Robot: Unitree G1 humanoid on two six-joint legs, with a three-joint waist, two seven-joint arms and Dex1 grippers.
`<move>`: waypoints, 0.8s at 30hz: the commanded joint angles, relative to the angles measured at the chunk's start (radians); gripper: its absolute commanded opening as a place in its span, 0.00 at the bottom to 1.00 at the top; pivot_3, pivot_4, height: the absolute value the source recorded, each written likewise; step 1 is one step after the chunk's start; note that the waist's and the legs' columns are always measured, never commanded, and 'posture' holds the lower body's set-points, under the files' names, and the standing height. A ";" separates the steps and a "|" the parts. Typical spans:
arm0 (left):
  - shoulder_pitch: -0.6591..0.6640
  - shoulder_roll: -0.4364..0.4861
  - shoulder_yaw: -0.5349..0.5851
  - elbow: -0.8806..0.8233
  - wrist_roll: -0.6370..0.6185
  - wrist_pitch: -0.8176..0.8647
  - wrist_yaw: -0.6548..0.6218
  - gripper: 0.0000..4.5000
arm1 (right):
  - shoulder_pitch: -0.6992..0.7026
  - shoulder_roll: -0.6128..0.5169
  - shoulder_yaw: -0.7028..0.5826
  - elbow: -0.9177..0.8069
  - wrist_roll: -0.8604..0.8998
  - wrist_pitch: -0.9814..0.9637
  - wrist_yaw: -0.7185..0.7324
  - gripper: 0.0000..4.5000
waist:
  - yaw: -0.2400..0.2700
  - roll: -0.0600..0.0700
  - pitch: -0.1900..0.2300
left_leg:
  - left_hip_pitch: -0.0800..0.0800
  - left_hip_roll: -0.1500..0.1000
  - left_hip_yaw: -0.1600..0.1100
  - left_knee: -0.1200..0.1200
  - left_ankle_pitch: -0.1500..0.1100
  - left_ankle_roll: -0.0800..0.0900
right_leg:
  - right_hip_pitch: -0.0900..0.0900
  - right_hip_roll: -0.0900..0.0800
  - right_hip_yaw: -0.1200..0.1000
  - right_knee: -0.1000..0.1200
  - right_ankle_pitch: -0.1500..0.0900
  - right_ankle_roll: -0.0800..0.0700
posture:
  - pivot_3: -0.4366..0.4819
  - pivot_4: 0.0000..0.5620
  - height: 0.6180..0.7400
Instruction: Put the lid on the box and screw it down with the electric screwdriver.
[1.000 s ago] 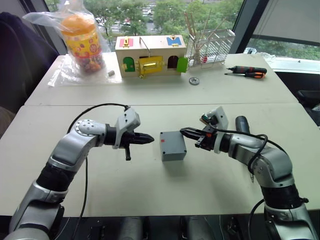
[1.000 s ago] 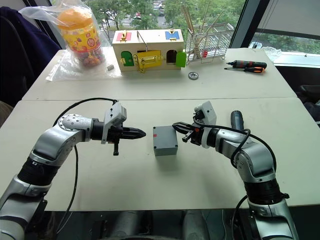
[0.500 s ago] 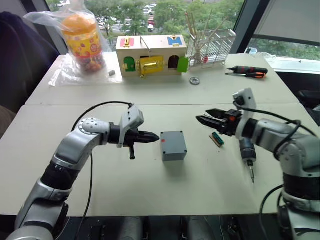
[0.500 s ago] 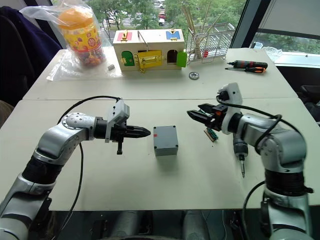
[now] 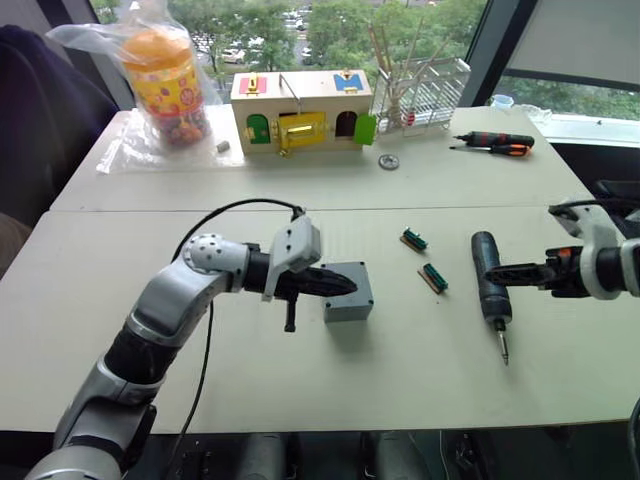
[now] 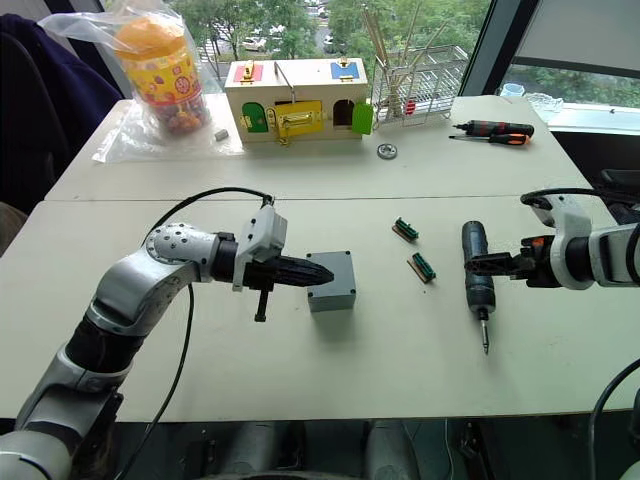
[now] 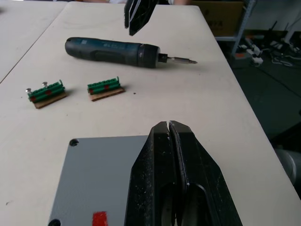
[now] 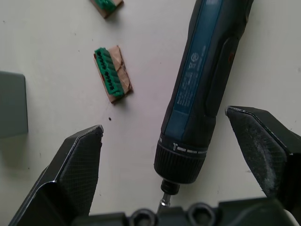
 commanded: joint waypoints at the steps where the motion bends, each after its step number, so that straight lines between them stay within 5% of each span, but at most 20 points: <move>1: 0.007 -0.010 -0.010 -0.049 0.001 -0.015 0.018 0.00 | -0.019 -0.029 0.059 0.039 0.018 0.007 0.029 0.99 | -0.001 0.000 0.000 | 0.000 0.000 0.000 0.000 0.000 0.000 | 0.000 0.000 0.000 0.000 0.000 0.000 | 0.48 0.27 0.76; 13: 0.084 -0.039 0.051 -0.050 -0.039 0.031 0.123 0.00 | -0.191 0.052 0.347 0.256 -0.148 -0.052 0.089 0.99 | -0.001 0.000 0.000 | 0.000 0.000 0.000 0.000 0.000 0.000 | 0.000 0.001 0.000 0.000 0.000 0.000 | 0.48 0.27 0.76; 15: 0.096 -0.043 0.056 -0.049 -0.041 0.031 0.139 0.00 | -0.170 0.010 0.492 0.196 -0.232 -0.167 0.151 0.99 | 0.000 0.000 0.000 | 0.000 0.000 0.000 0.000 0.000 0.000 | 0.000 0.001 0.000 0.000 0.000 0.000 | 0.48 0.27 0.76; 19: 0.109 -0.051 0.050 -0.026 -0.022 0.014 0.171 0.00 | -0.195 0.038 0.576 0.188 -0.272 -0.182 0.211 0.99 | -0.002 -0.005 -0.003 | 0.001 0.000 -0.001 0.001 0.000 0.000 | 0.002 0.000 0.000 0.000 0.000 0.000 | 0.48 0.27 0.76; 24: 0.103 -0.063 0.051 -0.011 -0.016 0.003 0.182 0.00 | -0.206 0.035 0.642 0.248 -0.369 -0.251 0.273 0.60 | -0.003 -0.008 -0.004 | 0.001 0.000 -0.001 0.002 0.000 0.000 | 0.003 0.000 -0.001 0.000 0.000 0.000 | 0.48 0.27 0.76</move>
